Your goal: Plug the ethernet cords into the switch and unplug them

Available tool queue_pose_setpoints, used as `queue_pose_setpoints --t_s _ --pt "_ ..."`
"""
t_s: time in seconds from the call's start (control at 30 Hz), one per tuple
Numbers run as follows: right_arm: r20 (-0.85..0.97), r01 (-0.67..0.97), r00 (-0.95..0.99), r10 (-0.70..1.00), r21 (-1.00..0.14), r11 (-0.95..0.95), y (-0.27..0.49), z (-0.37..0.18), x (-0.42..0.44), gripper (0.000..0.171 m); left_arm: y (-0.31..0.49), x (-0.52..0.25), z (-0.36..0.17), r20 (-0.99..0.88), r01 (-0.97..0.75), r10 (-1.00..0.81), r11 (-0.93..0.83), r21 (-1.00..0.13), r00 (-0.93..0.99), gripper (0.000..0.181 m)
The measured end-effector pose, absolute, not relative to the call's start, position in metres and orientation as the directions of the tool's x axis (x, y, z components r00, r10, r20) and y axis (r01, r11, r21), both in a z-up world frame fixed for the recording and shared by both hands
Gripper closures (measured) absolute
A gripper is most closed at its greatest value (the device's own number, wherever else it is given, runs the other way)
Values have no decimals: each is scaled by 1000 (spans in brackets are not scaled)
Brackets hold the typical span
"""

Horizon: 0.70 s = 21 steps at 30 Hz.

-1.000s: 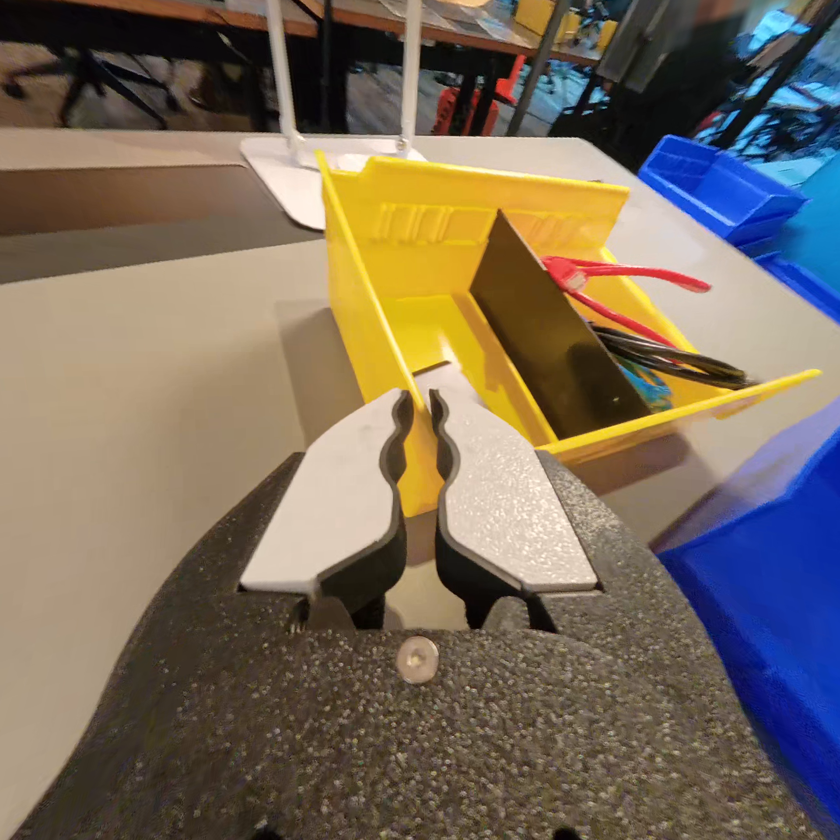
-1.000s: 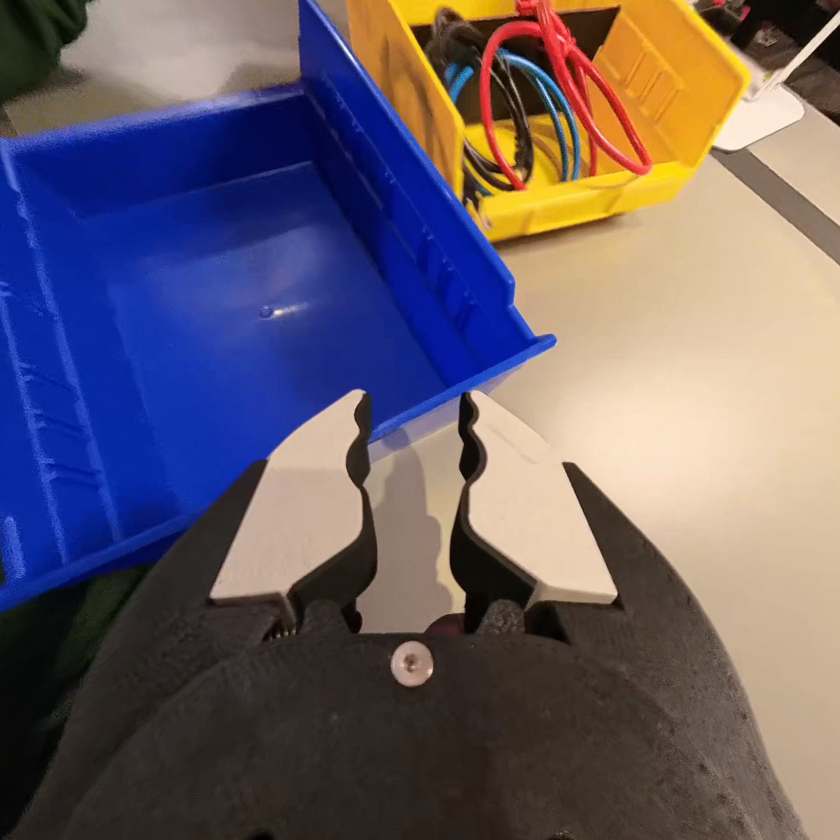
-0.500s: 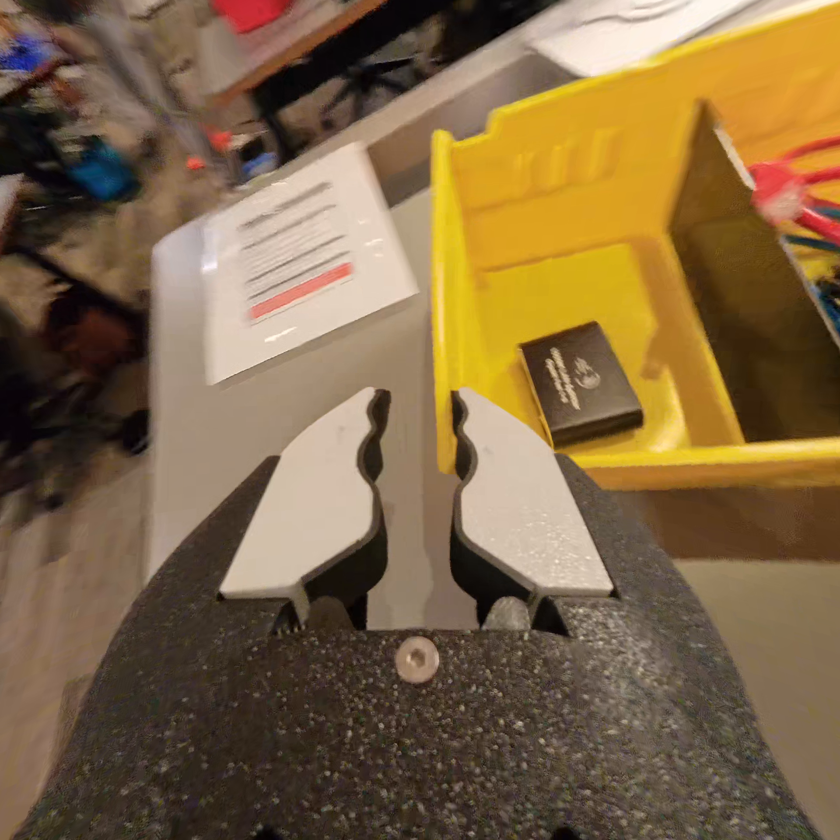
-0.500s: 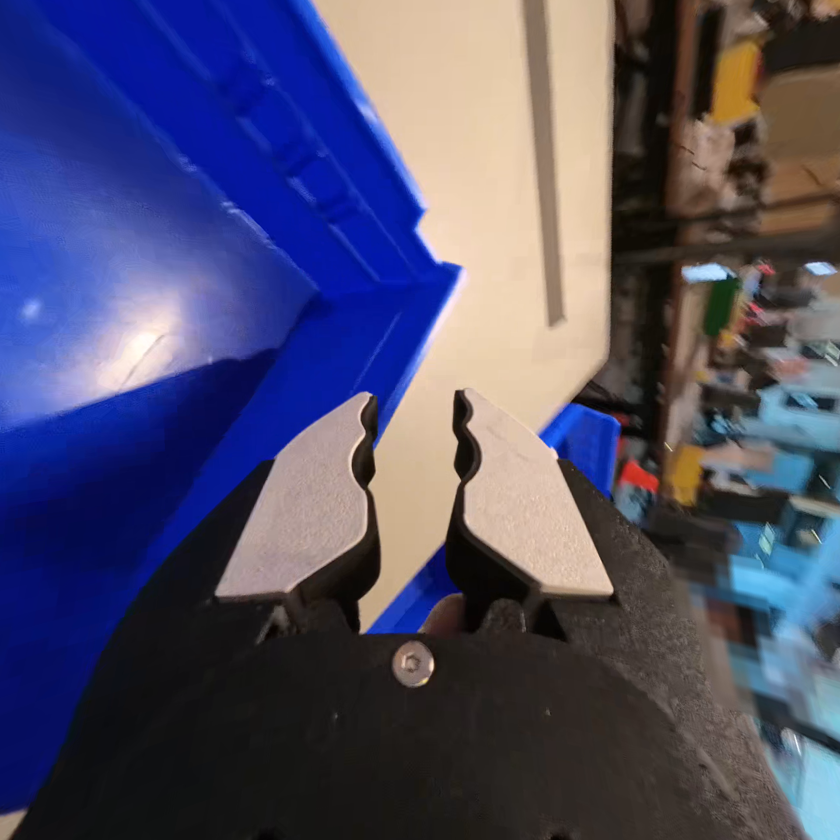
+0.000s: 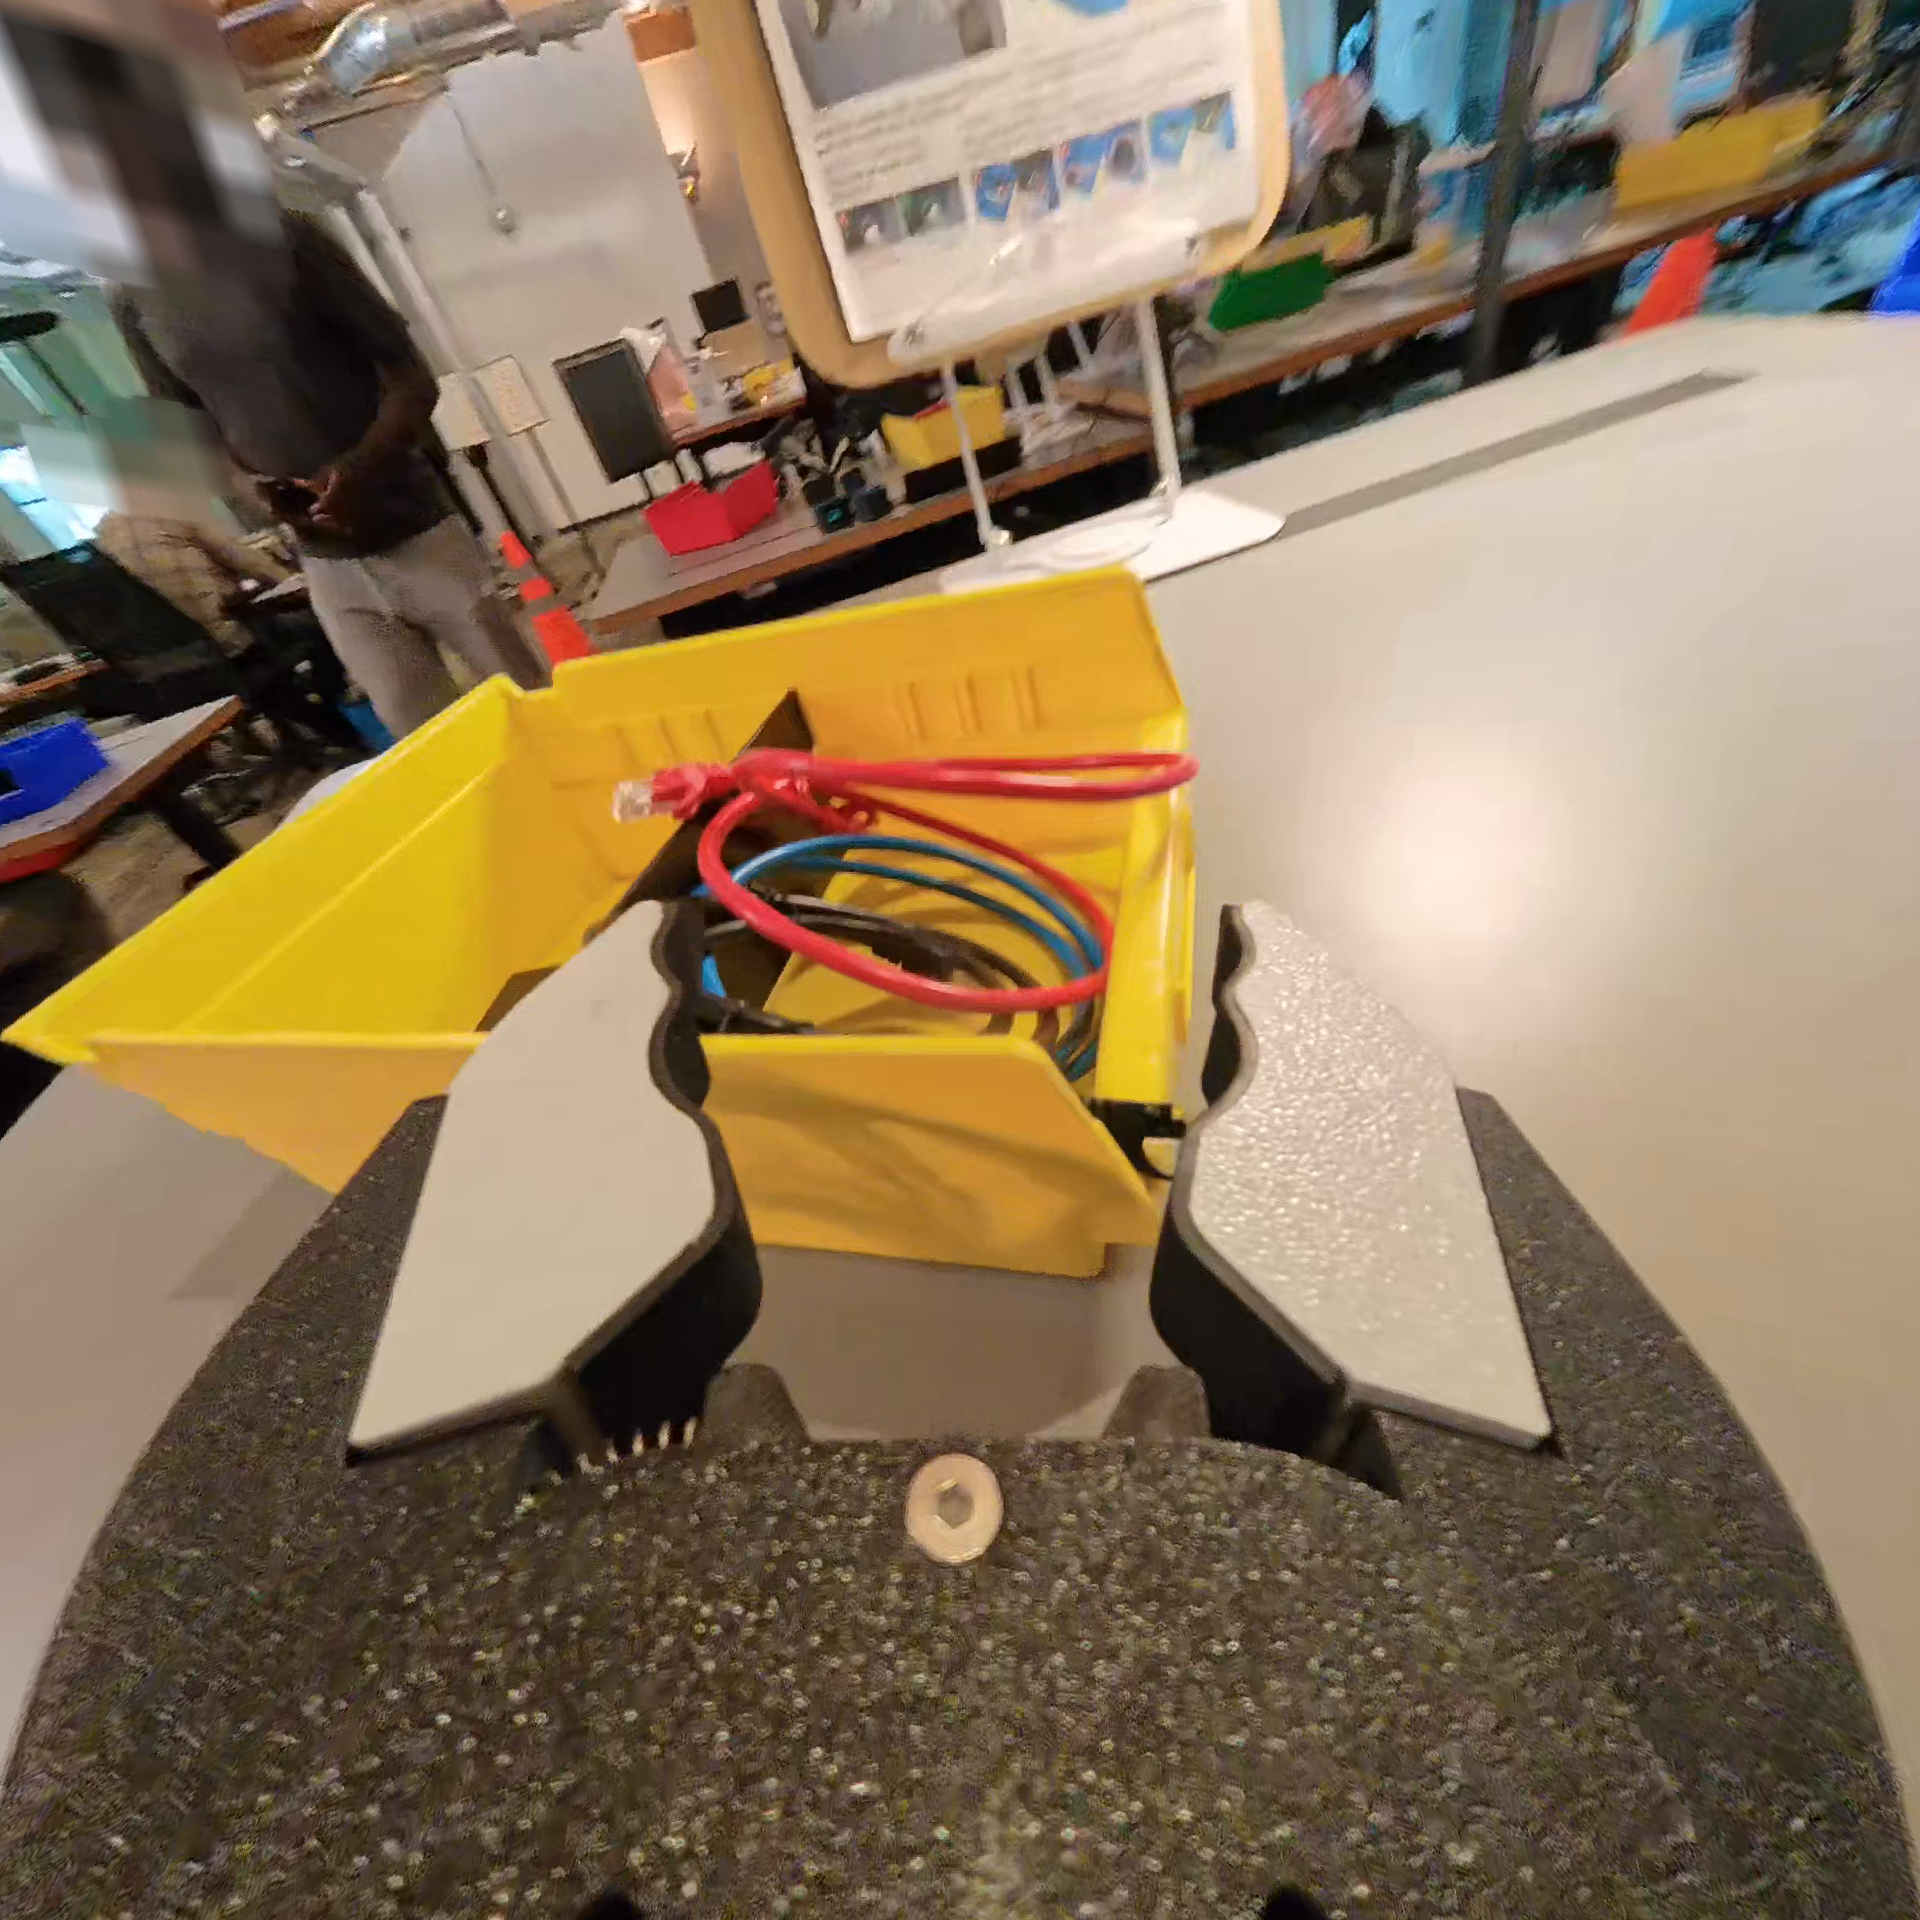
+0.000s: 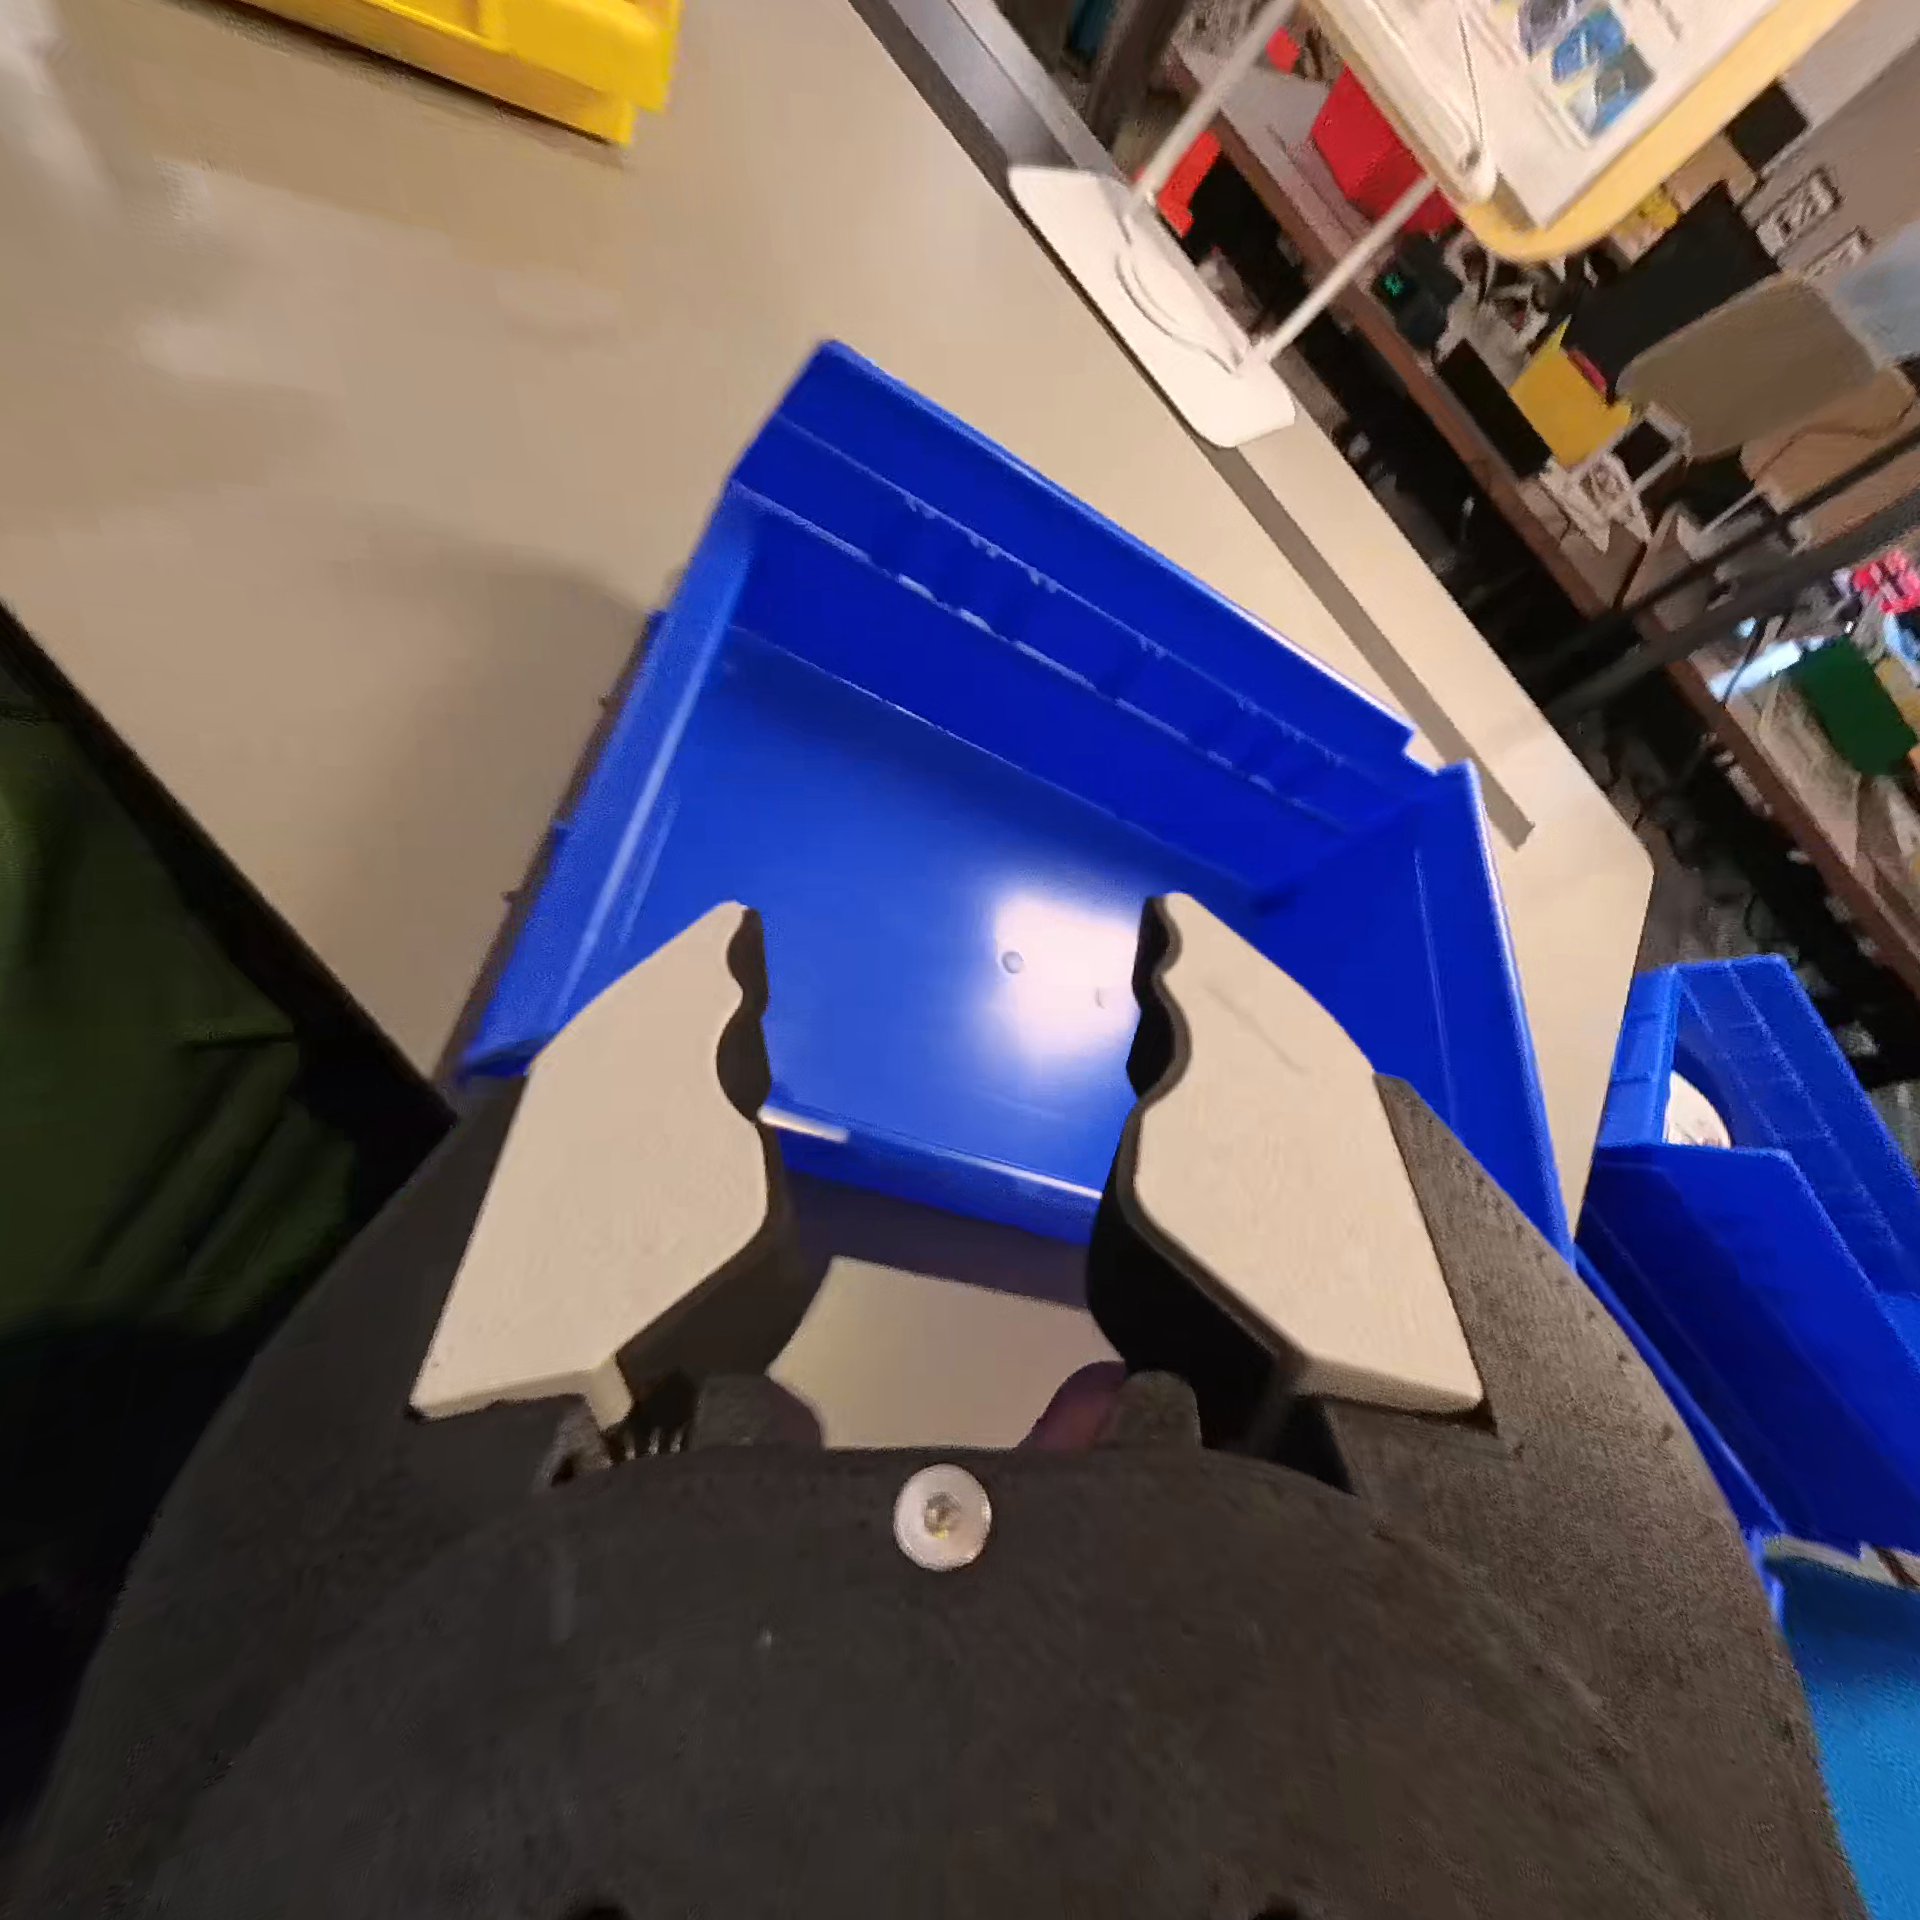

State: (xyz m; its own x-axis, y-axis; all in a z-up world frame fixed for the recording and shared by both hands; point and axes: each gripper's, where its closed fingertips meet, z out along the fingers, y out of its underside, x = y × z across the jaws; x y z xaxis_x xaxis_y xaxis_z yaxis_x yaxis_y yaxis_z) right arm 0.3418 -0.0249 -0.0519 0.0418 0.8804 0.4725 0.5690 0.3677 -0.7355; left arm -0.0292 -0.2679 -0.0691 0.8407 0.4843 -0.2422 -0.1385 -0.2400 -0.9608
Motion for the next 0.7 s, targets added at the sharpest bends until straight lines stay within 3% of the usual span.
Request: queue_pose_setpoints --t_s 0.17,0.23,0.4,0.53,0.7 --pt "492 605 -6 871 -691 395 -39 -63 334 97 -280 -50 -87 -297 -126 539 -330 -935 788 99" --pt "483 622 8 876 -688 373 -31 -66 334 103 -287 -56 -87 -318 -138 541 -347 -928 778 105" --pt "514 705 151 845 -655 273 27 -67 355 119 -327 -91 -88 -374 -92 608 -442 -892 701 116" --pt "574 769 244 781 -605 205 61 -58 382 114 -358 -100 -68 -342 -84 657 -391 -917 672 119" --pt "457 611 10 889 -707 357 -22 -52 342 106 -332 -64 -47 -365 -169 578 -365 -916 730 115"
